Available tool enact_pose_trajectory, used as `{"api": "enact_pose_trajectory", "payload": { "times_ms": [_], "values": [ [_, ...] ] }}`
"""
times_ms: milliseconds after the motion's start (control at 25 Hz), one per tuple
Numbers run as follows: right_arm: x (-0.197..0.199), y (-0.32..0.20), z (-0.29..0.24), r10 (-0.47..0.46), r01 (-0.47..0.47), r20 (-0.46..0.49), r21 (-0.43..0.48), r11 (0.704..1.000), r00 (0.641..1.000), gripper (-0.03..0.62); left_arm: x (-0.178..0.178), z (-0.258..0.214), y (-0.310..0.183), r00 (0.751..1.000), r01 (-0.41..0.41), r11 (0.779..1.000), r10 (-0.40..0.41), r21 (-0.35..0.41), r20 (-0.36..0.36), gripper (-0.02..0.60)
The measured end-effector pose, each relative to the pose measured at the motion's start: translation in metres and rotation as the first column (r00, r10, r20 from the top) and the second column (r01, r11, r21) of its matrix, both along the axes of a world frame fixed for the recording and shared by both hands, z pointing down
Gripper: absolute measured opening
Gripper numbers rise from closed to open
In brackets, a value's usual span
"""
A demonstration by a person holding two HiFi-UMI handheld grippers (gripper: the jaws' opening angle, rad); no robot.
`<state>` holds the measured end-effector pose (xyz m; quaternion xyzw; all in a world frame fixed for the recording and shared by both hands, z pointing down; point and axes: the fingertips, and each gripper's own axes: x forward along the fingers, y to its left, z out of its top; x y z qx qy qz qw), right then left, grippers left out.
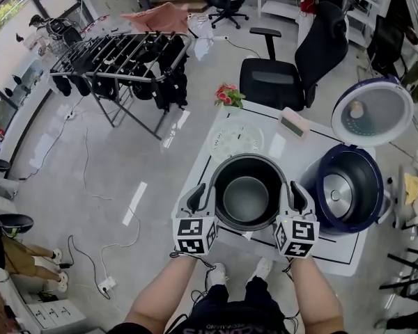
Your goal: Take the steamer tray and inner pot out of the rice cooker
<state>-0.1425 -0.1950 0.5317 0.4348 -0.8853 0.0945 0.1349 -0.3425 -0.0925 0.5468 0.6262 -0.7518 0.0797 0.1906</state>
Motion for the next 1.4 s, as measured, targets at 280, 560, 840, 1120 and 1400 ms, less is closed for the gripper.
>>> {"api": "enact_pose_trajectory", "payload": {
  "times_ms": [280, 560, 840, 1120, 1400],
  "values": [
    [-0.005, 0.028, -0.056, -0.056, 0.053, 0.129, 0.029, 0.998, 0.99, 0.002, 0.015, -0.056, 0.014, 0.996, -0.094, 0.989, 0.093, 0.118, 0.018, 0.002],
    [0.014, 0.071, -0.111, -0.081, 0.066, 0.205, 0.082, 0.994, 0.975, 0.002, 0.06, -0.112, 0.034, 0.963, -0.268, 0.941, 0.252, 0.206, 0.1, 0.002],
    [0.062, 0.126, -0.148, -0.021, -0.005, 0.138, 0.186, 0.982, 0.99, 0.002, 0.141, -0.138, 0.052, 0.875, -0.484, 0.844, 0.467, 0.231, 0.128, 0.002],
    [0.129, 0.168, -0.163, 0.051, -0.08, 0.148, 0.195, 0.977, 0.988, 0.001, 0.206, -0.145, 0.085, 0.799, -0.575, 0.779, 0.601, 0.251, -0.034, 0.002],
    [0.183, 0.201, -0.163, 0.023, -0.049, 0.147, 0.177, 0.983, 0.989, 0.0, 0.25, -0.153, 0.118, 0.818, -0.565, 0.787, 0.573, 0.247, 0.042, 0.002]
  ]
}}
